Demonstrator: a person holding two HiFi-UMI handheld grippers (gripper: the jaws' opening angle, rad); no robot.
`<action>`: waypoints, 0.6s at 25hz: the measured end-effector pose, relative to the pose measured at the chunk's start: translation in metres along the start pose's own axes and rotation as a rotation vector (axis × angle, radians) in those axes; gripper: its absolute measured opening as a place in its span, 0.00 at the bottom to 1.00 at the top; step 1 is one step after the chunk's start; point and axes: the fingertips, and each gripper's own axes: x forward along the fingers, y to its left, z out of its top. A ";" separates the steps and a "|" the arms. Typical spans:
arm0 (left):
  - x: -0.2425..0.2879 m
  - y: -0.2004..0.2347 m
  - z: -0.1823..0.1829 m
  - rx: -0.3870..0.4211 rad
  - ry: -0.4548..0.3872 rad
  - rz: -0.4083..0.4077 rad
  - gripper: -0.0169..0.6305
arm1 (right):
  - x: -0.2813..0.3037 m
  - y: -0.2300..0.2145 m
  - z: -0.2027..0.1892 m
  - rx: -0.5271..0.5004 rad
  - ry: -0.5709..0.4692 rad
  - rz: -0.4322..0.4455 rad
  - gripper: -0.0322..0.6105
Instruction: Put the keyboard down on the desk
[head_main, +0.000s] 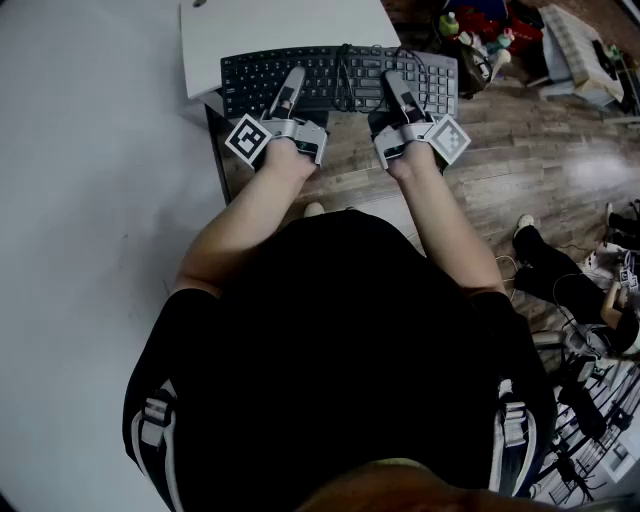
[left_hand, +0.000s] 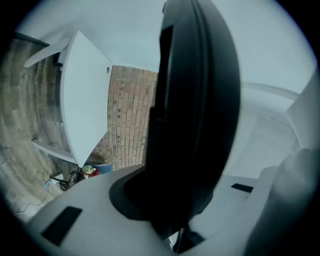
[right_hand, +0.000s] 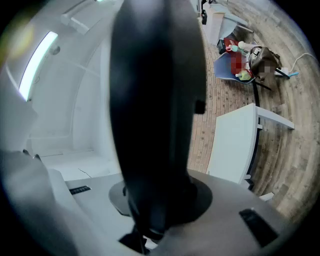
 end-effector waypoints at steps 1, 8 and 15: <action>0.000 0.000 -0.001 -0.003 0.000 0.001 0.16 | 0.000 0.001 -0.001 0.001 0.001 0.000 0.21; -0.001 0.003 -0.002 -0.012 -0.001 0.010 0.16 | -0.001 0.000 -0.001 0.013 0.000 0.001 0.21; -0.002 0.000 -0.002 -0.014 -0.005 0.009 0.16 | -0.001 0.002 -0.001 0.025 0.001 0.002 0.21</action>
